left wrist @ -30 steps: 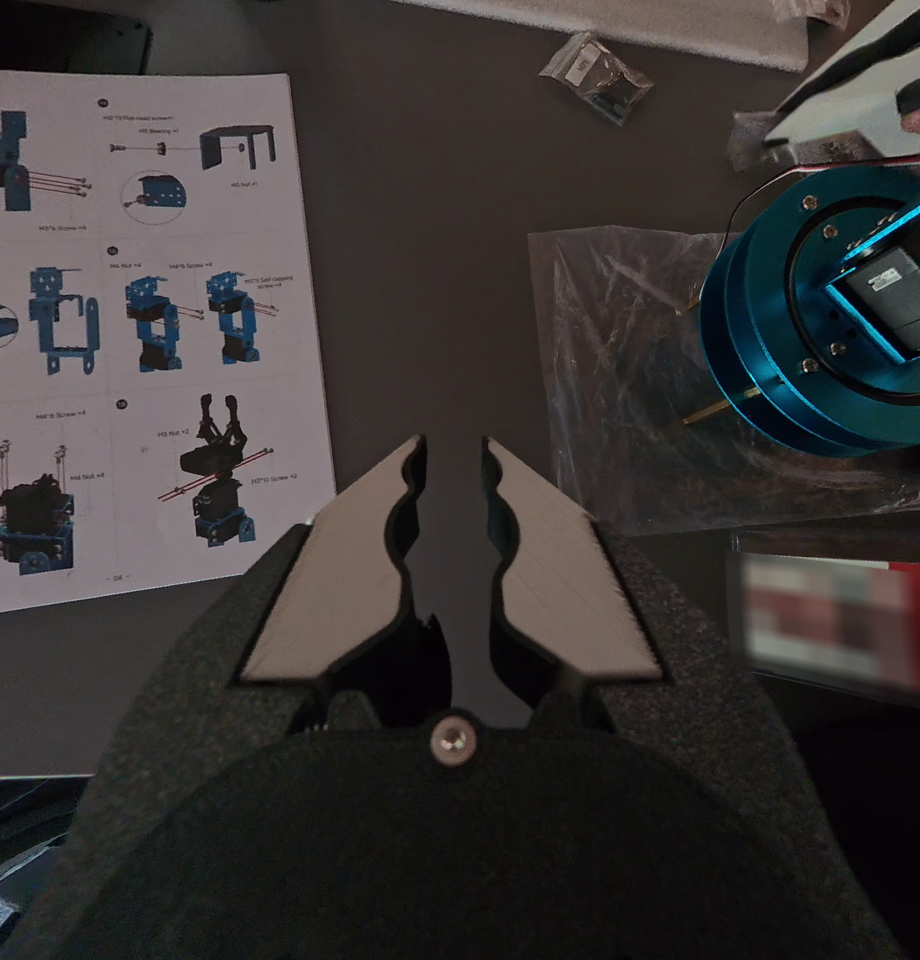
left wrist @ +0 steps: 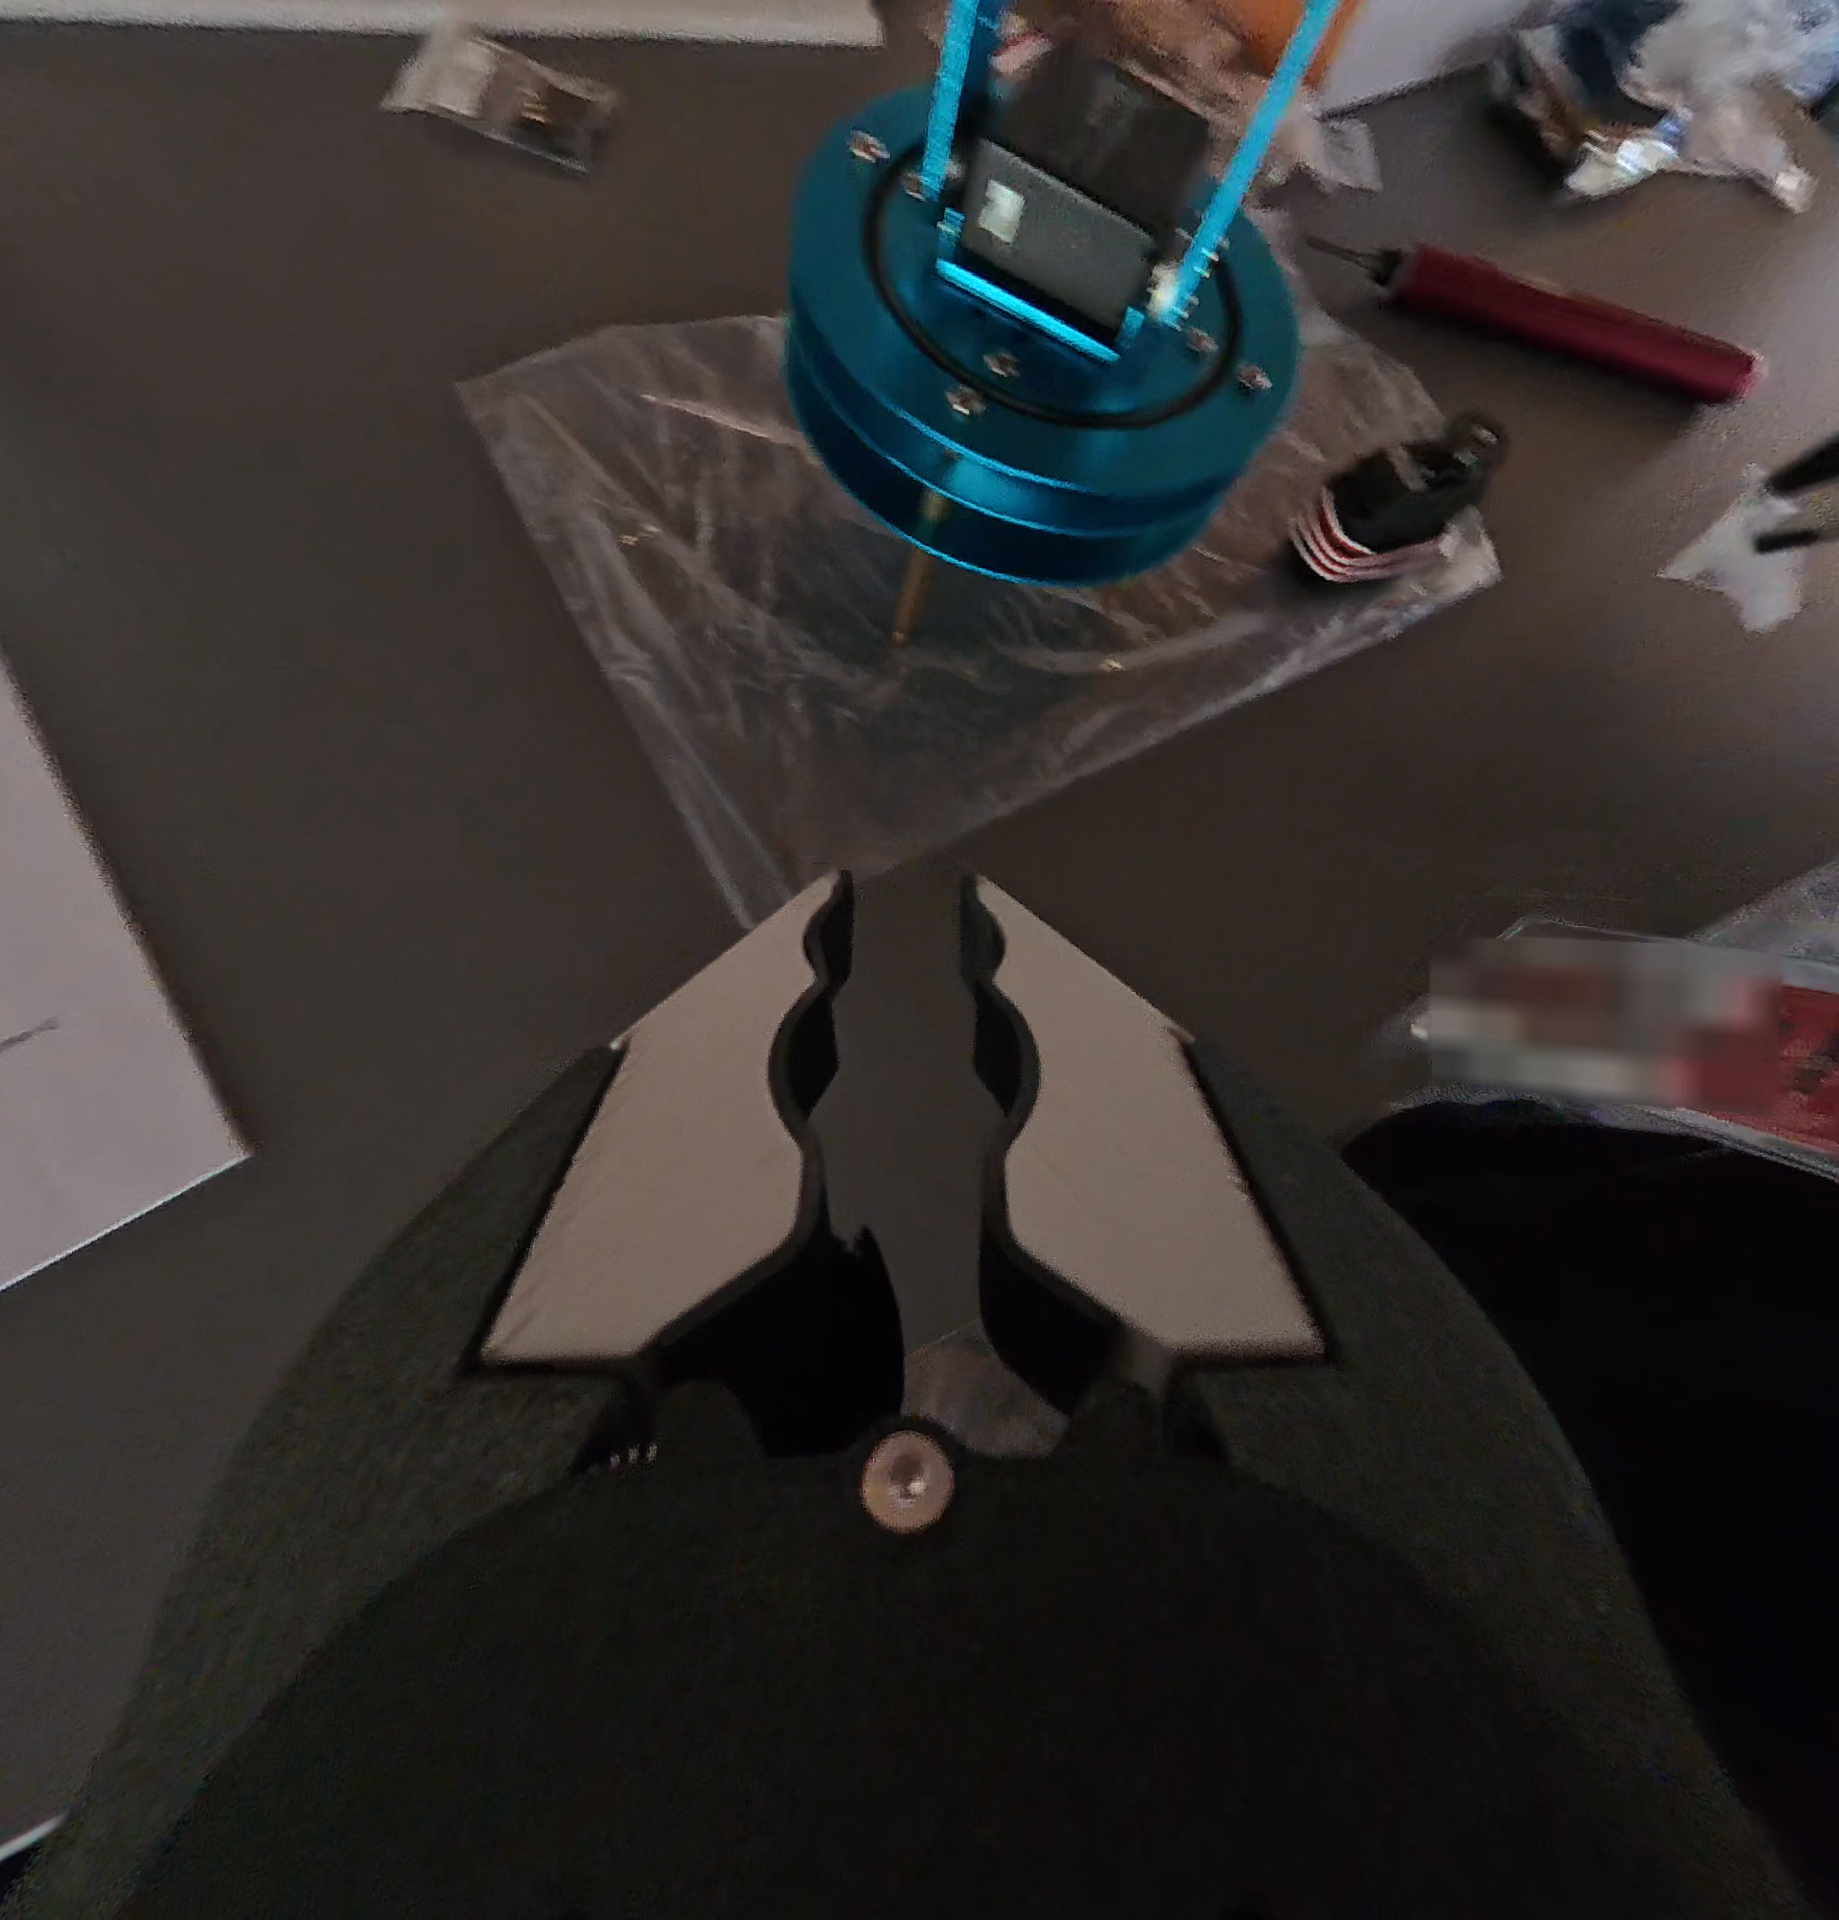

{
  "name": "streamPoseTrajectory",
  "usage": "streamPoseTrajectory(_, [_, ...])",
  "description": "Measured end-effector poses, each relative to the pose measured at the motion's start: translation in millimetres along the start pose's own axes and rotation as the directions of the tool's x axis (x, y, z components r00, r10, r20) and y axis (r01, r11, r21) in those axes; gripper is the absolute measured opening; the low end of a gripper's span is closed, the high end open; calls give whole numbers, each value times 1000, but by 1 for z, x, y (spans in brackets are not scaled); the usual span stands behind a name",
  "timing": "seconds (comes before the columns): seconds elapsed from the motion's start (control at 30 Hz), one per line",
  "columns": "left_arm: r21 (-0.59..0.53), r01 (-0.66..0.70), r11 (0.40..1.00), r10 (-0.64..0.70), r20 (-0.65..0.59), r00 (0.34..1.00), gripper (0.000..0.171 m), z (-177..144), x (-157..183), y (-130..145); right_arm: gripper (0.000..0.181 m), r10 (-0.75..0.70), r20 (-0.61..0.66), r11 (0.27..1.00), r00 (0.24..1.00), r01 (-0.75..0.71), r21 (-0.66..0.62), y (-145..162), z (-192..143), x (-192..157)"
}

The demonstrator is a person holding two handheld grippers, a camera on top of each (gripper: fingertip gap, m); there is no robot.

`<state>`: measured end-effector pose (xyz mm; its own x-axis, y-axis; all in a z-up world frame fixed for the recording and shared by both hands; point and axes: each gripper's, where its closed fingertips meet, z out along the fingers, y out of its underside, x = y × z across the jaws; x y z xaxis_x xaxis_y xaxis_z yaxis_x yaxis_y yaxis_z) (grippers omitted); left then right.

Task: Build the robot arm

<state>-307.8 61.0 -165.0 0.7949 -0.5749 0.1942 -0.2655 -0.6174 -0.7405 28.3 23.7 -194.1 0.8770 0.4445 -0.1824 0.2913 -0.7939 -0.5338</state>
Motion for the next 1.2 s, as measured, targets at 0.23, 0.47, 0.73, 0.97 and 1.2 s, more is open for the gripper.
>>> streamPoseTrajectory(0.23, [67,-231,971,240,-206,949,20,11,78,-18,26,-84,-86,986,993,95,136,29,-26,-14])
streamPoseTrajectory(0.47, [117,-333,936,352,-387,852,9,65,203,-41,0,-181,-60,957,982,190,218,13,-6,-22])
streamPoseTrajectory(0.73, [-64,-431,900,372,-400,837,0,166,273,-23,0,-257,7,960,966,255,114,27,17,-3])
streamPoseTrajectory(0.97, [-136,-429,893,372,-314,874,0,183,266,-15,0,-302,40,946,952,295,133,17,12,-9])
streamPoseTrajectory(1.2, [-145,-392,908,337,-299,893,0,184,265,-16,0,-315,82,942,946,300,153,13,25,-2])
